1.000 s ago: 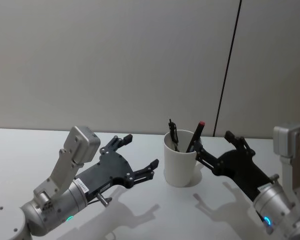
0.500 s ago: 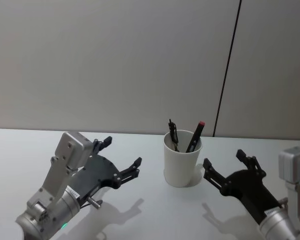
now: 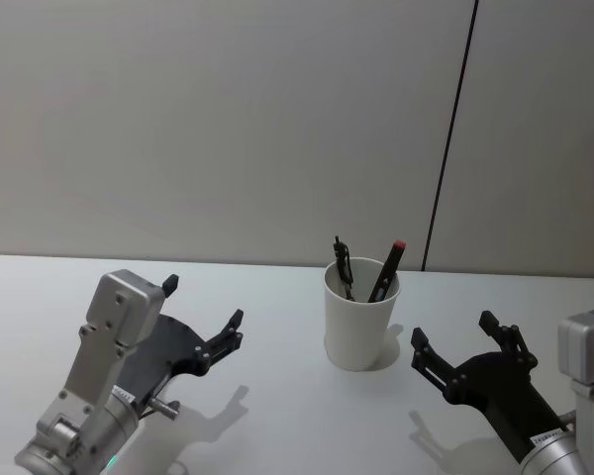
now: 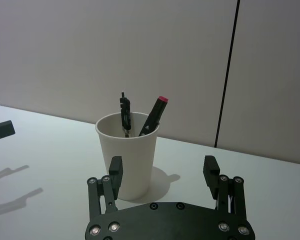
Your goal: Place the pen into the pen holder.
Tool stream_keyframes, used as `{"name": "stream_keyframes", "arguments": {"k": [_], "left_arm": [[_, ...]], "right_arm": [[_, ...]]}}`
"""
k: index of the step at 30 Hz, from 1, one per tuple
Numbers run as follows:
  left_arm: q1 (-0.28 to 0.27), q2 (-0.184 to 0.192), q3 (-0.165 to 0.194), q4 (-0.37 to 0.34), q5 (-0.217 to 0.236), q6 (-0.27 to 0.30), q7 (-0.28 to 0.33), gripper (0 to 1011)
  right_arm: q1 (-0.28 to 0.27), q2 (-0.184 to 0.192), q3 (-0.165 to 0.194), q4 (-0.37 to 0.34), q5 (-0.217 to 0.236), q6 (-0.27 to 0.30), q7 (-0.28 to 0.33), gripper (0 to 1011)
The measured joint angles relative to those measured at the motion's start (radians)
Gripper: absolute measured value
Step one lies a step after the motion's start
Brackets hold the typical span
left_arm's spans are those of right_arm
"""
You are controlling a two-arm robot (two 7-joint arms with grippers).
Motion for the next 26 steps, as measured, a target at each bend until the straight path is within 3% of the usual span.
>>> {"name": "stream_keyframes", "arguments": {"k": [7,26], "left_arm": [[0.012,0.001,-0.005,-0.011,0.01,0.008,0.027,1003],[0.012,0.0,-0.004,-0.011,0.01,0.009,0.027,1003]], "right_arm": [[0.0,0.0,0.0,0.0,0.0,0.0,0.0,1001],[0.0,0.0,-0.001,0.0,0.0,0.0,0.0,1001]]}}
